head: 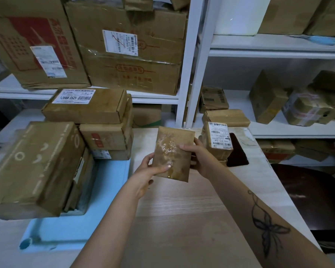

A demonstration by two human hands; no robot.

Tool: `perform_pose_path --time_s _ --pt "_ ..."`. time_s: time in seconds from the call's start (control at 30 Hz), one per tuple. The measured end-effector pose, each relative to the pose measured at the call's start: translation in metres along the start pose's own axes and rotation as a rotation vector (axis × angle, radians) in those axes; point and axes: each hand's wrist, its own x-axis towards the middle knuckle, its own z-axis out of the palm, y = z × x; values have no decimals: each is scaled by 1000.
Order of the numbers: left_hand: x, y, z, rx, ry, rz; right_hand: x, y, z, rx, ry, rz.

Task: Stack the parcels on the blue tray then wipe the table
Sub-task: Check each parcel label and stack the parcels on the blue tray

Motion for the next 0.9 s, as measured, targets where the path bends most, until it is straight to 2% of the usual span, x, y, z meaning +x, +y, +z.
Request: perform_pose_path --time_s 0.2,0.4,0.5,0.57,0.73,0.9 --pt "-4 2 0 45 75 46 1 1 14 -34 57 40" --pt "-7 -1 -5 222 217 184 3 7 20 -82 182 45" --pt "-9 1 1 318 195 279 4 9 26 -113 240 51" --pt "-8 3 3 349 152 272 4 8 30 -117 268 91" --pt "-6 1 0 194 53 138 6 3 33 -136 256 108" --pt "-5 -4 -14 -176 -48 57 3 1 27 -96 218 102"
